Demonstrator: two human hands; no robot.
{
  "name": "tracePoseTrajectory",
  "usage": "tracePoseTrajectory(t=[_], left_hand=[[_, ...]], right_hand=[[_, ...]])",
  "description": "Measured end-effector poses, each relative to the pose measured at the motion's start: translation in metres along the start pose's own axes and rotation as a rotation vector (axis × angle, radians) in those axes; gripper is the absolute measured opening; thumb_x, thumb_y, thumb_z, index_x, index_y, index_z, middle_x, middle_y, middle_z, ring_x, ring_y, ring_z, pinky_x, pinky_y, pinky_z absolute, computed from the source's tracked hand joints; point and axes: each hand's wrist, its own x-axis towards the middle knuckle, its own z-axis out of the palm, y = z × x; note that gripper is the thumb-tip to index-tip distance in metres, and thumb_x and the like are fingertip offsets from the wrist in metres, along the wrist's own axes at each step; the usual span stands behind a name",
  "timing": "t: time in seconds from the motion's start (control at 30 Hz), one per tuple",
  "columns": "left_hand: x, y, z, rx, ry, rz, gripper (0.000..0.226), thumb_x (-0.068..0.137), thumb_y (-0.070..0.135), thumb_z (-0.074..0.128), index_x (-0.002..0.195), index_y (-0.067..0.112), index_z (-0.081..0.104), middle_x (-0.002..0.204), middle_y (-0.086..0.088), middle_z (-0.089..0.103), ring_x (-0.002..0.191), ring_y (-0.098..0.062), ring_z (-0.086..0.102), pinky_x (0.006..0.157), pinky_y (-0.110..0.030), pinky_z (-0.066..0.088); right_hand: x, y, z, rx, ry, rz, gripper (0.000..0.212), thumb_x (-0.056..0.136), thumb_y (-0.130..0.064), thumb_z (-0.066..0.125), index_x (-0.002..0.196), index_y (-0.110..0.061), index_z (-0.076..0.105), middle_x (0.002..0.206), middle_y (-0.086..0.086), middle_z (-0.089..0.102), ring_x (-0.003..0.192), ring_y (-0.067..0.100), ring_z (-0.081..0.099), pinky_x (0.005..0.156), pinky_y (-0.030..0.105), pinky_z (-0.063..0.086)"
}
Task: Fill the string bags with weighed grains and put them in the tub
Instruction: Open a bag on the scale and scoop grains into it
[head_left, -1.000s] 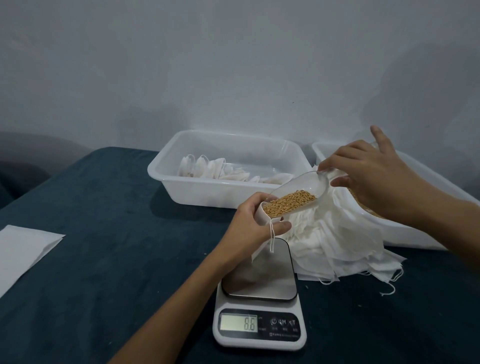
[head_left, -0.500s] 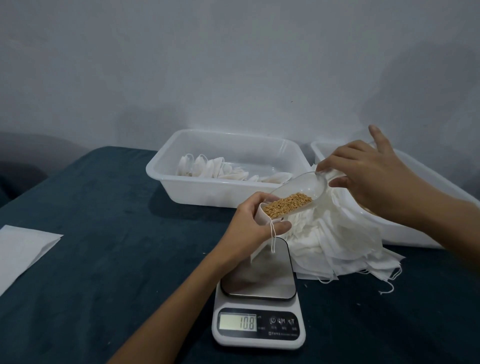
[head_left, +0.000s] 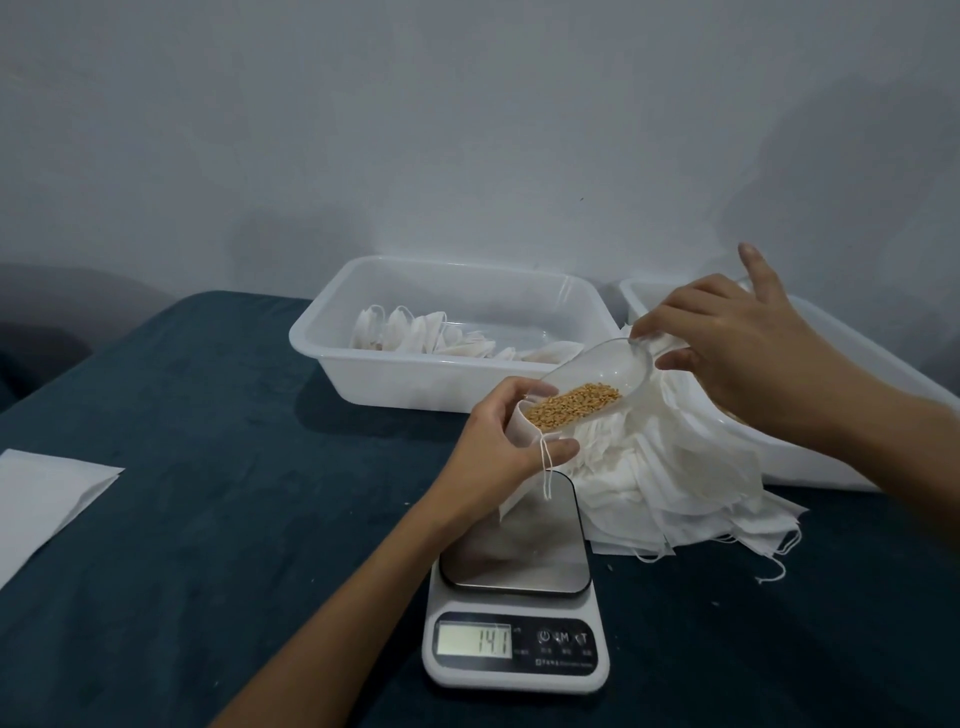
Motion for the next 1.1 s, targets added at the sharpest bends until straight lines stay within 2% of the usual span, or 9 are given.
tracePoseTrajectory(t=[0.2, 0.4, 0.7, 0.8, 0.93, 1.1], left_hand=[[-0.0012, 0.0013, -0.0001, -0.027, -0.007, 0.014, 0.050, 0.083, 0.009, 0.086, 0.123, 0.024, 0.062, 0.130, 0.000, 0.067, 0.111, -0.009, 0.071, 0.100, -0.041, 0.059], [-0.0007, 0.0007, -0.0006, -0.029, 0.004, 0.024, 0.053, 0.079, 0.014, 0.088, 0.124, 0.027, 0.062, 0.128, 0.003, 0.064, 0.109, -0.009, 0.072, 0.102, -0.041, 0.057], [-0.0005, 0.0007, -0.0002, -0.009, 0.005, 0.012, 0.054, 0.075, 0.025, 0.088, 0.122, 0.033, 0.063, 0.133, 0.002, 0.064, 0.123, -0.019, 0.065, 0.108, -0.048, 0.053], [-0.0009, 0.0012, -0.0008, -0.011, 0.001, 0.012, 0.054, 0.076, 0.022, 0.088, 0.123, 0.032, 0.063, 0.134, 0.001, 0.064, 0.121, -0.017, 0.066, 0.107, -0.045, 0.054], [-0.0009, 0.0013, -0.0012, -0.033, -0.007, 0.015, 0.053, 0.080, 0.014, 0.088, 0.124, 0.029, 0.062, 0.132, 0.001, 0.064, 0.113, -0.013, 0.070, 0.099, -0.036, 0.058], [-0.0007, 0.0012, -0.0012, -0.031, -0.009, 0.021, 0.054, 0.081, 0.011, 0.088, 0.125, 0.026, 0.061, 0.130, 0.001, 0.064, 0.111, -0.011, 0.071, 0.099, -0.037, 0.059]], right_hand=[[0.0004, 0.0003, -0.0003, -0.005, -0.008, 0.002, 0.033, 0.079, -0.010, 0.082, 0.110, -0.018, 0.073, 0.101, 0.006, 0.072, 0.107, 0.036, 0.065, 0.114, 0.073, 0.017], [-0.0002, -0.0001, 0.0000, 0.007, -0.006, 0.005, 0.030, 0.081, -0.010, 0.079, 0.110, -0.017, 0.072, 0.099, 0.006, 0.071, 0.106, 0.036, 0.064, 0.115, 0.072, 0.016], [0.0000, 0.0001, 0.0009, 0.025, -0.016, 0.007, 0.030, 0.083, -0.013, 0.076, 0.113, -0.019, 0.071, 0.100, 0.003, 0.070, 0.109, 0.034, 0.063, 0.116, 0.070, 0.014], [0.0002, 0.0002, 0.0014, 0.023, -0.017, 0.007, 0.030, 0.083, -0.012, 0.077, 0.112, -0.019, 0.071, 0.100, 0.003, 0.071, 0.109, 0.034, 0.063, 0.116, 0.071, 0.014], [-0.0003, 0.0006, 0.0018, 0.030, -0.008, 0.007, 0.031, 0.083, -0.011, 0.077, 0.112, -0.018, 0.071, 0.100, 0.003, 0.070, 0.109, 0.034, 0.063, 0.116, 0.070, 0.013], [0.0005, 0.0005, 0.0023, 0.009, 0.000, -0.003, 0.031, 0.081, -0.011, 0.078, 0.111, -0.018, 0.072, 0.100, 0.005, 0.070, 0.108, 0.035, 0.064, 0.115, 0.071, 0.015]])
